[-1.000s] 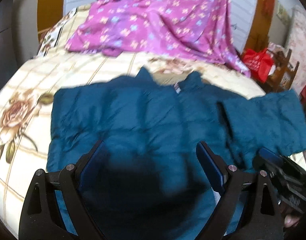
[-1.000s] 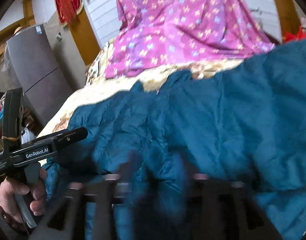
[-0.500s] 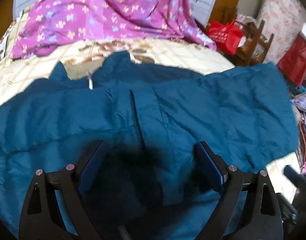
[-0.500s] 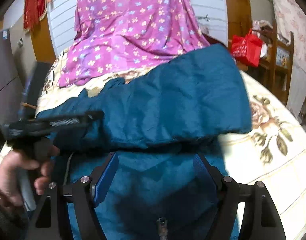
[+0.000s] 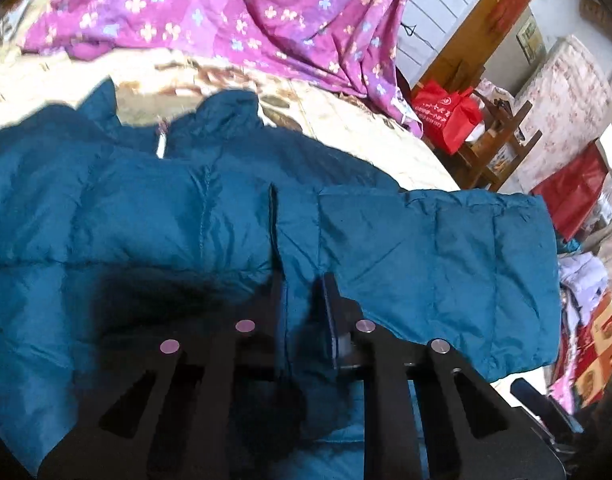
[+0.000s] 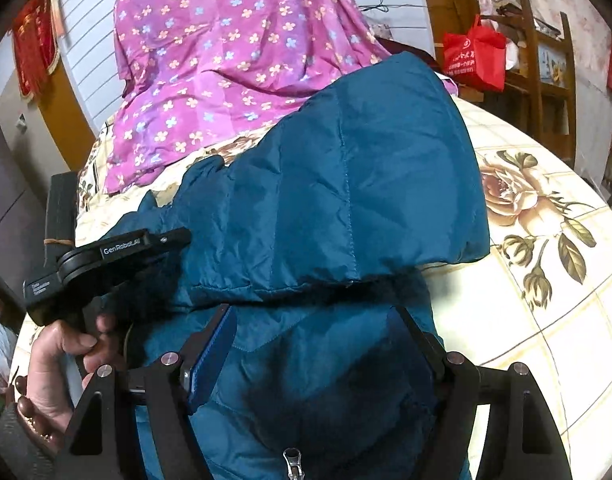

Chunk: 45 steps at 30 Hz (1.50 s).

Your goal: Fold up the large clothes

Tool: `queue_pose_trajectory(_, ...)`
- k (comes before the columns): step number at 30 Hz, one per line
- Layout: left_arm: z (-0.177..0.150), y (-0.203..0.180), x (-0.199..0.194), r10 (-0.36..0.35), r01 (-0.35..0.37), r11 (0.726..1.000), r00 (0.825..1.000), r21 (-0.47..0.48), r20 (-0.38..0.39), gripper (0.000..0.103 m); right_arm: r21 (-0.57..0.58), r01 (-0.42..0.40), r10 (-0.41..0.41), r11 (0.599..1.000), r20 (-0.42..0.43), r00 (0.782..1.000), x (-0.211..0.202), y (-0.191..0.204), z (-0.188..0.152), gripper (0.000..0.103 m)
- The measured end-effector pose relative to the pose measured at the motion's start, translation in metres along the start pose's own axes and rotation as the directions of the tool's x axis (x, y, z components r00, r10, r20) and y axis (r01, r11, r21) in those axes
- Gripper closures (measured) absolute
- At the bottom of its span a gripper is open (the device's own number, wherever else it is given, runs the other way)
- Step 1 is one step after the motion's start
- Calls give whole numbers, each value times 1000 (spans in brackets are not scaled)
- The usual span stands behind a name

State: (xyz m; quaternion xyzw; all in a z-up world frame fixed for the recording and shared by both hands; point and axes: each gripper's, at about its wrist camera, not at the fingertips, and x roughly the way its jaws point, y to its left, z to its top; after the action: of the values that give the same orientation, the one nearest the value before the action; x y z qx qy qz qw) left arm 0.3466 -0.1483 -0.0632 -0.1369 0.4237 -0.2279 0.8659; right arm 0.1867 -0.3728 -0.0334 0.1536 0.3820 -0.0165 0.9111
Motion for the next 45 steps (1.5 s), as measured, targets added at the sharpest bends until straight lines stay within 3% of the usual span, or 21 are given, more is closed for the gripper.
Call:
queue_pose_trajectory(4,-1,-3,-23,35,-38,998,997,46,63,98,-15,18,-18,1000,11,1000,-3,2,0,28)
queue_pose_trajectory(14,10,37,-90,58,-64,997,984,31,167,99,19,54,-55,998,47,997,-10,-4,2,28)
queue_pose_trajectory(33,1,127,-159,201,-194,980,955,-53,220,99,148,77,-80,986,15,997,0,-35,9,28)
queue_pose_trajectory(42,-7,185,-178,282,-250,954,934,-163,218,101,115,78,-80,990,16,997,4,-21,7,28)
queue_pose_trajectory(45,-10,183,-176,275,-247,957,938,-149,210,100,116,87,-89,989,17,996,5,-20,7,28)
